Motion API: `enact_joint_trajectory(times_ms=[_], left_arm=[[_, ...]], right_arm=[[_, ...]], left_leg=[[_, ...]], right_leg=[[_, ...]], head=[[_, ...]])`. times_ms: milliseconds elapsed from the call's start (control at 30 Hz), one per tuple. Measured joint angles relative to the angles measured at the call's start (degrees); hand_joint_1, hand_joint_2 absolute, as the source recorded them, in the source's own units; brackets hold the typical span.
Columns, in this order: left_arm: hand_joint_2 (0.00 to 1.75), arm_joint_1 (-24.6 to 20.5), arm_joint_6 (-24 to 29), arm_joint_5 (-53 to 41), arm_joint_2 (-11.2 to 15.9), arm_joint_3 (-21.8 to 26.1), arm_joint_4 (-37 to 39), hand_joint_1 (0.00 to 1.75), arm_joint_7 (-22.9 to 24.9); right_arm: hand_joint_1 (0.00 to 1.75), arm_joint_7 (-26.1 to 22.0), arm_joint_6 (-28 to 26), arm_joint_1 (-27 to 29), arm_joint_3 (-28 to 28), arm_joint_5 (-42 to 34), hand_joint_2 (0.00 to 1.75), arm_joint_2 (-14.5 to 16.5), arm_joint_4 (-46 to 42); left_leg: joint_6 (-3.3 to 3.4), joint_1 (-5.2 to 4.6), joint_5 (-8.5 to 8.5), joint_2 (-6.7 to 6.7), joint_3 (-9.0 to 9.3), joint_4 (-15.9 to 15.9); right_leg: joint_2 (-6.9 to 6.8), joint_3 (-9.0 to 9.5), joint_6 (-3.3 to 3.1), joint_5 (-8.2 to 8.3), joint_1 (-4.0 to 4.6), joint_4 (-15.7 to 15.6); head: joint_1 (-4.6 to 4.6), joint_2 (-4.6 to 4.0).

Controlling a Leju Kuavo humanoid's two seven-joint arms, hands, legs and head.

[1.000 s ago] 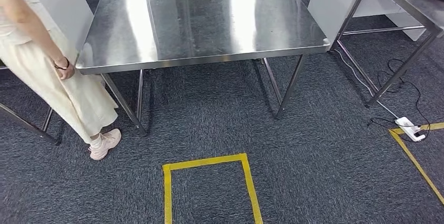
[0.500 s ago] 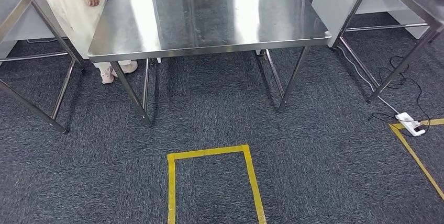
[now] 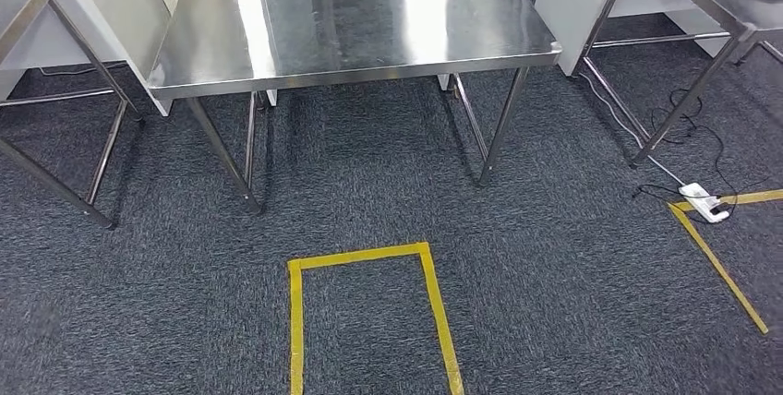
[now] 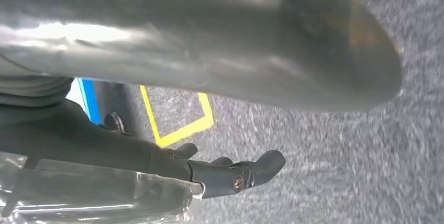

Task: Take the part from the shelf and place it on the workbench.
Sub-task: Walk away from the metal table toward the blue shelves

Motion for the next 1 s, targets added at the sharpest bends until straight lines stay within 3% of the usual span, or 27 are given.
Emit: enact_joint_trajectory(times_ms=[100,167,233,267,300,333,400,467,533,600,667,733,767,800,833,933,1000], left_arm=[[0.0,-0.07,-0.14,0.04,-0.14,0.0,0.01,0.0,-0.18],[0.0,0.0,-0.59,0.05,-0.18,0.0,0.01,0.0,-0.32],[0.0,0.06,-1.03,0.04,-0.09,0.0,0.01,0.0,-0.4],[0.0,0.06,-1.12,0.04,-0.04,0.0,0.01,0.0,-0.4],[0.0,0.07,-1.17,0.03,0.01,0.0,0.01,0.0,-0.4],[0.0,0.07,-1.2,0.03,0.05,0.0,0.01,0.0,-0.4],[0.0,0.06,-1.21,0.03,0.08,0.0,0.01,0.0,-0.4],[0.0,0.04,-1.17,0.02,0.13,0.0,0.01,0.0,-0.39],[0.0,0.03,-1.07,-0.02,0.16,0.0,0.01,0.0,-0.33],[0.0,0.09,-0.91,-0.04,0.17,0.0,0.01,0.0,-0.15],[0.0,0.18,-0.79,-0.03,0.17,0.0,0.01,0.0,0.1],[0.0,0.23,-0.73,-0.03,0.19,0.0,0.01,0.0,0.33],[0.0,0.26,-0.71,-0.03,0.2,0.0,0.01,0.0,0.42],[0.0,0.32,-0.69,-0.04,0.2,0.0,0.01,0.0,0.51],[0.0,0.37,-0.69,-0.04,0.2,0.0,0.01,0.0,0.57],[0.0,0.36,-0.68,-0.06,0.22,0.0,0.01,0.0,0.65],[0.0,0.3,-0.69,-0.09,0.2,0.0,0.01,0.0,0.68]], right_arm=[[0.0,-0.08,0.15,0.01,0.0,-0.07,0.0,-0.14,0.0],[0.0,-0.22,0.28,0.02,0.0,-0.08,0.0,-0.28,0.0],[0.0,-0.37,0.39,0.06,0.0,-0.08,0.0,-0.31,0.01],[0.0,-0.39,0.39,0.09,0.0,-0.09,0.0,-0.32,0.01],[0.0,-0.39,0.39,0.12,0.0,-0.09,0.0,-0.33,0.01],[0.0,-0.4,0.4,0.14,0.0,-0.1,0.0,-0.36,0.01],[0.0,-0.43,0.44,0.05,0.0,-0.1,0.0,-0.44,0.01],[0.0,-0.51,0.52,-0.08,0.0,-0.1,0.0,-0.45,0.02],[0.0,-0.56,0.57,-0.05,0.0,-0.1,0.0,-0.44,0.03],[0.0,-0.52,0.57,0.03,0.0,-0.15,0.0,-0.47,0.03],[0.0,-0.44,0.57,0.06,0.0,-0.19,0.0,-0.49,0.03],[0.0,-0.31,0.57,0.14,0.0,-0.19,0.0,-0.51,0.03],[0.0,-0.23,0.56,0.21,0.0,-0.19,0.0,-0.51,0.03],[0.0,-0.15,0.56,0.26,0.0,-0.19,0.0,-0.51,0.03],[0.0,-0.08,0.55,0.31,0.0,-0.19,0.0,-0.51,0.03],[0.0,-0.02,0.55,0.35,0.0,-0.18,0.0,-0.5,0.03],[0.0,-0.02,0.55,0.3,0.0,-0.16,0.0,-0.51,0.03]], left_leg=[[0.79,0.31,0.65,0.26,-0.4,-1.79],[1.6,0.44,1.58,0.51,-1.33,-2.22],[1.96,0.22,2.46,0.71,-2.51,-2.18],[1.94,0.16,2.89,0.81,-3.04,-2.14],[1.84,0.14,3.27,0.88,-3.49,-2.11],[1.69,0.14,3.62,0.93,-3.9,-2.04],[1.3,0.13,4.08,0.95,-4.56,-1.61],[0.75,-0.05,4.27,0.94,-5.01,-1.08],[0.14,-0.16,4.5,0.94,-5.2,-0.89],[-0.49,0.03,4.16,0.84,-5.71,-0.29],[-1.11,0.28,0.84,0.63,-7.53,3.62],[-1.54,0.41,-4.08,0.5,-10.56,11.33],[-1.64,0.42,-5.51,0.47,-11.64,14.53],[-1.64,0.42,-5.83,0.45,-11.79,15.88],[-1.56,0.43,-4.99,0.44,-10.66,14.69],[-0.89,0.32,-0.61,0.31,-3.55,2.96],[-0.29,-0.03,0.33,0.21,-1.93,-0.37]], right_leg=[[-0.13,-1.76,0.82,-0.02,0.5,1.35],[-0.1,-4.31,0.64,-3.02,0.38,6.33],[-0.05,-7.33,0.53,-7.0,0.02,14.46],[-0.05,-8.02,0.78,-8.17,-0.15,17.26],[-0.06,-7.52,1.21,-8.45,-0.3,17.79],[-0.07,-5.64,1.77,-7.87,-0.46,15.67],[-0.11,0.45,2.53,-5.74,-0.82,6.36],[-0.08,3.94,2.21,-4.41,-0.79,0.15],[-0.02,3.85,1.34,-3.97,-0.55,-0.31],[-0.08,3.46,0.36,-3.37,-1.05,-0.26],[-0.2,2.88,-0.63,-2.54,-1.45,-0.3],[-0.24,1.9,-0.99,-1.85,-1.24,-0.12],[-0.24,1.34,-0.99,-1.56,-1.17,0.05],[-0.23,0.8,-0.93,-1.34,-1.11,0.29],[-0.21,0.34,-0.86,-1.17,-1.09,0.57],[-0.13,-0.5,-0.34,-0.8,-0.91,1.3],[-0.12,-0.74,0.34,-0.38,-0.71,1.43]], head=[[0.34,0.0],[0.96,0.0],[1.48,0.0],[1.54,0.0],[1.6,0.0],[1.67,0.0],[1.78,0.0],[1.85,-0.01],[1.72,-0.01],[1.5,-0.01],[1.04,-0.01],[0.54,0.0],[0.47,0.0],[0.44,0.0],[0.39,0.0],[0.24,0.0],[0.27,0.0]])
